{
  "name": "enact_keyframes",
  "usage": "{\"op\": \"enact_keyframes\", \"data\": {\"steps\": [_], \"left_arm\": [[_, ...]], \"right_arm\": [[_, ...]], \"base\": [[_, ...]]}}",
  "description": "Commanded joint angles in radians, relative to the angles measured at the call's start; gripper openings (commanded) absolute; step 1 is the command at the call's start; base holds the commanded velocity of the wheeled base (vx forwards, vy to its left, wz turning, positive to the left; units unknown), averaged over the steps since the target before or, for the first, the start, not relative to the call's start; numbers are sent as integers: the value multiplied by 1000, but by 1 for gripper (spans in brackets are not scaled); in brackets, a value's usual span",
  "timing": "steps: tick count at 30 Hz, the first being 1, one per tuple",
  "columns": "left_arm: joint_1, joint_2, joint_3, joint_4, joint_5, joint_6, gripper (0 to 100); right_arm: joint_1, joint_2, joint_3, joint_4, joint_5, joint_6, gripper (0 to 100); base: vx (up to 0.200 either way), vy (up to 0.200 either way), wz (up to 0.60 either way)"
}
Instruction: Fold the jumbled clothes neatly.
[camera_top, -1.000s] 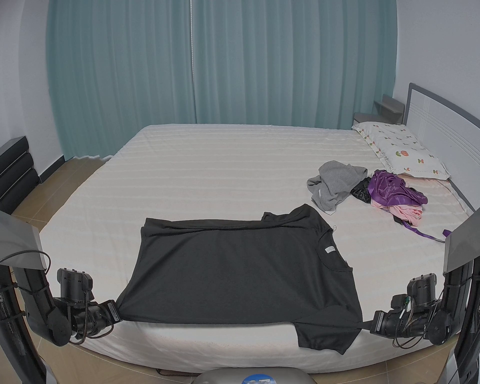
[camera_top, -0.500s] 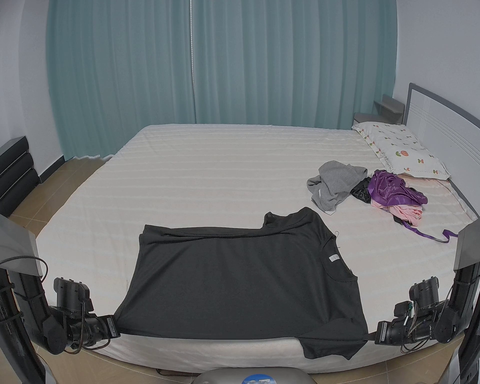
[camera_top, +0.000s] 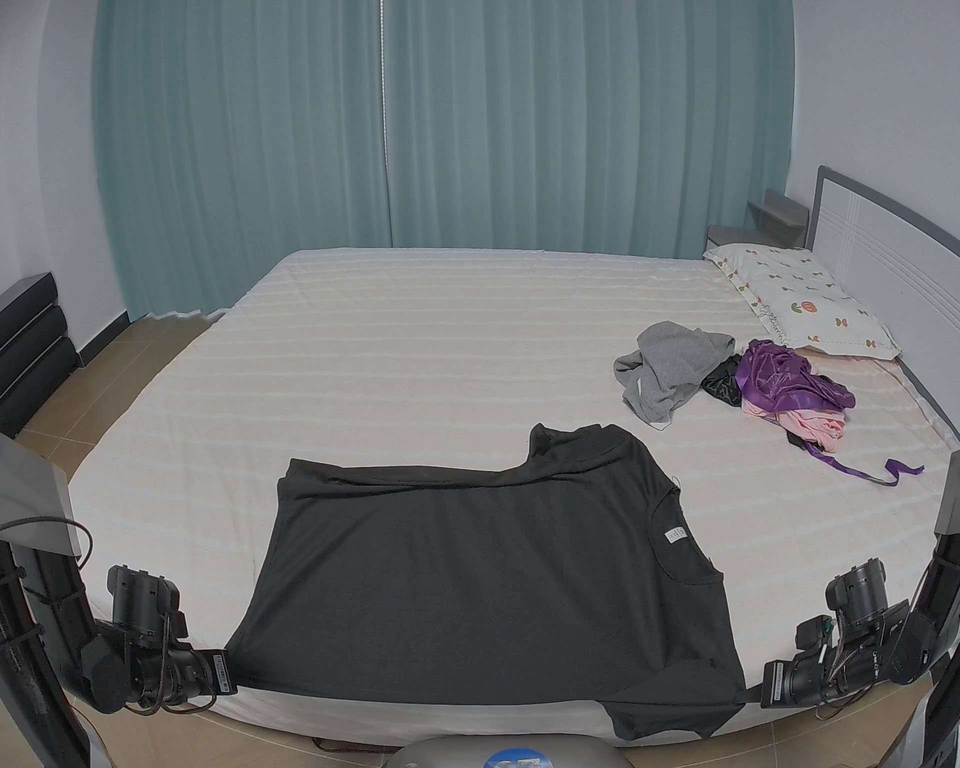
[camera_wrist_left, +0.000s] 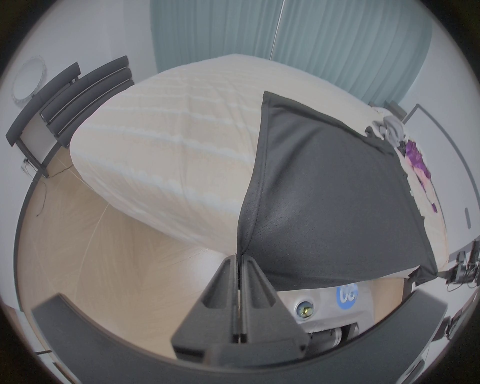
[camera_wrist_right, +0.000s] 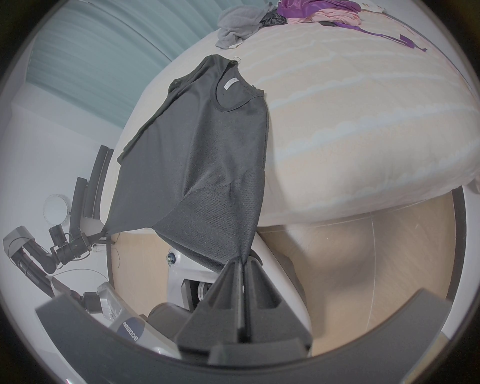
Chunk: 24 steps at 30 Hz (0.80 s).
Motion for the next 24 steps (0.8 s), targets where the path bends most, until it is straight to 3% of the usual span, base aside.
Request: {"op": "enact_keyframes", "data": {"steps": [1, 4, 9, 17, 24], "left_arm": [[-1, -44, 18, 55, 7, 36, 0], [-1, -119, 18, 160, 7, 68, 0], [1, -141, 18, 204, 9, 94, 0], [-1, -161, 18, 299, 34, 137, 0], [-4, -234, 18, 390, 35, 176, 0]], "right_arm": [[0, -88, 17, 56, 1, -25, 0], [1, -115, 17, 102, 1, -59, 0], [1, -145, 17, 150, 2, -68, 0], [-10, -205, 17, 308, -1, -199, 0], [-10, -228, 17, 314, -4, -202, 0]], "base": [[0, 0, 0], [0, 0, 0], [0, 0, 0], [0, 0, 0], [0, 0, 0]]}}
